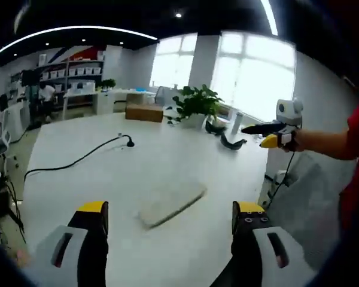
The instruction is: Arrange the utensils inside the cutlery case until each visible utensil rests in its matching compartment.
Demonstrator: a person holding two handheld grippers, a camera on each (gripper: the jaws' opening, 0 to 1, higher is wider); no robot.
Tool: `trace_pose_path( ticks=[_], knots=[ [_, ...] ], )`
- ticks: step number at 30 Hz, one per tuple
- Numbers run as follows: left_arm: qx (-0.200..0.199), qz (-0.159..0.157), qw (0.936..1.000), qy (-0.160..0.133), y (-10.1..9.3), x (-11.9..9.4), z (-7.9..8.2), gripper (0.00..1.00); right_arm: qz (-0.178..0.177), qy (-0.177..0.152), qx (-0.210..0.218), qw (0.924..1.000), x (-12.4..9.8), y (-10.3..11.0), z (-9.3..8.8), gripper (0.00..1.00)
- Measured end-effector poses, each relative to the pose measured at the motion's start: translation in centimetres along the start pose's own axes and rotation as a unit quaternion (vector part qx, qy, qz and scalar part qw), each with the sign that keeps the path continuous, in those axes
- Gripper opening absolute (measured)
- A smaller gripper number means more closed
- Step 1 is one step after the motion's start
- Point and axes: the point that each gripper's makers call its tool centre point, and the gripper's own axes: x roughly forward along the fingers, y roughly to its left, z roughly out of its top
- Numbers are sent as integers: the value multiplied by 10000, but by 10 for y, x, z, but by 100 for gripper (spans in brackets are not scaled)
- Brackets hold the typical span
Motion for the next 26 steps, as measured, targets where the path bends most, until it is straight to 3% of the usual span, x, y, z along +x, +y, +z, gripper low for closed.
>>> trace_pose_path(
  ticks=[2, 6, 9, 10, 11, 13, 16, 18, 22, 26],
  knots=[
    [-117, 51, 9999, -110, -4, -21, 7, 84, -244, -181, 100, 9995, -16, 3, 6, 62],
    [-216, 126, 9988, -430, -16, -55, 18, 90, -555, -574, -83, 9968, -45, 14, 20, 64],
    [-48, 268, 9990, -348, -23, -78, 16, 78, -637, -676, 77, 9957, -61, 19, 23, 65],
    [-34, 276, 9985, -468, -29, -87, 18, 77, -707, -779, 121, 9944, -68, 22, 25, 66],
    [-52, 281, 9984, -485, -31, -89, 18, 81, -776, -845, 124, 9933, -73, 23, 26, 69],
    [-130, 295, 9983, -481, -42, -100, 16, 97, -920, -1049, 189, 9900, -84, 27, 30, 75],
    [-226, 312, 9974, -614, -51, -116, 15, 99, -1139, -1414, -1, 9834, -100, 33, 35, 85],
    [-259, 296, 9970, -666, -58, -126, 13, 99, -1229, -1395, -38, 9826, -106, 35, 32, 88],
    [90, 464, 9956, -808, -58, -133, 10, 100, -1179, -1441, 207, 9823, -108, 34, 23, 87],
    [-132, 386, 9951, -898, -65, -136, 11, 100, -1259, -1442, 203, 9813, -109, 34, 20, 86]
  ],
)
